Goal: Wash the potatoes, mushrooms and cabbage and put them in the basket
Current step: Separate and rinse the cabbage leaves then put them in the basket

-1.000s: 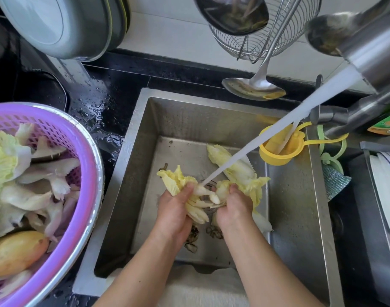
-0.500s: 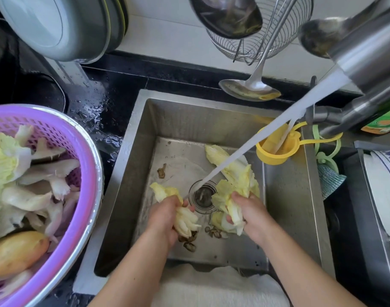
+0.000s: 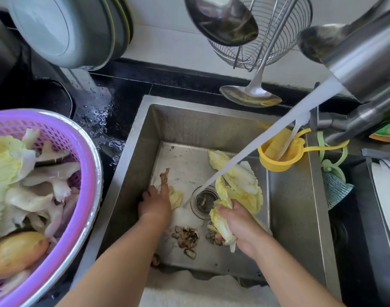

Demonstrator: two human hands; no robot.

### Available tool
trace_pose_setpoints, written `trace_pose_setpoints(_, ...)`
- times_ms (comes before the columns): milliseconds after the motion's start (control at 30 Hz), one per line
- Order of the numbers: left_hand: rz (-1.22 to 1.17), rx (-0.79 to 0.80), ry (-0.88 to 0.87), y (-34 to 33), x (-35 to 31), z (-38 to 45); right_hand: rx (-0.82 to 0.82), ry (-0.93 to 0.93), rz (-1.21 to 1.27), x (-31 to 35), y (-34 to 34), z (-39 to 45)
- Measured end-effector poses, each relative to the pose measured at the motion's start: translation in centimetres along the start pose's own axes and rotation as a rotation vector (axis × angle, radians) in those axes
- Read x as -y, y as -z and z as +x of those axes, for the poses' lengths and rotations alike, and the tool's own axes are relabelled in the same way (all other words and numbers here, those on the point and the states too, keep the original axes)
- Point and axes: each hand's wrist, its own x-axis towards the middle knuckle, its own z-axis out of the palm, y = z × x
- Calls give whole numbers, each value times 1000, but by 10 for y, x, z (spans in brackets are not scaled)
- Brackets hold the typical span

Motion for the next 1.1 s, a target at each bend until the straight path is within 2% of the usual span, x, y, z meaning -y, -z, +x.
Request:
trace_pose_setpoints(100,-41,-81,-69,20,-10,-22,25,16,-21,1,-9,0)
trace_pose_setpoints(133,-137,-108,-82,28,-15,-32,30,25,-13,1,-14,0)
trace_pose_setpoints(167,-333,-81,-63,37,-19,-45,39,28,5,0,-20,1)
trace_pose_setpoints(200,-644,6,17,47,-24,-60,47,30,28,-1,-27,2)
trace_pose_setpoints(267,-1346,359,224,56,-35,-90,56,12,56,-1,-45,2)
trace_pose_setpoints(300,-1557,508,260,57,-37,-99,47,-9,45,0,-54,1)
trace_pose_setpoints(333,-1660,550,244,52,-36,-101,30,-11,8,0,-62,1)
trace_pose_setpoints(433,-1723,414,235,34,-27,-91,49,54,-153,0,-70,-1)
trace_pose_setpoints(467,-1756,413,250,29,-24,-86,65,78,-186,3,-67,-6)
trace_pose_setpoints(533,-1793,465,274,24,-20,-81,71,92,-177,3,-51,-9)
trace_pose_setpoints(667,-1774,585,201,19,-35,-88,15,111,-175,2,-24,-22)
trace_pose_setpoints(733,-1783,569,192,21,-42,-91,-49,177,-351,1,-18,-22)
trace_pose_setpoints(800,-1825,465,228,21,-42,-87,-191,243,-578,-2,-7,-17)
trace_pose_setpoints(900,-1912,328,251,19,-32,-79,-418,170,-802,-6,23,-7)
trace_pose_setpoints(1000,-2018,374,203,21,-30,-80,-493,65,-1179,-9,36,-11)
trace_pose_setpoints(1067,-2029,373,145,20,-31,-78,-482,203,-1212,0,22,-19)
trace_pose_setpoints(1100,-2007,358,93,19,-31,-77,-399,274,-1061,6,9,-24)
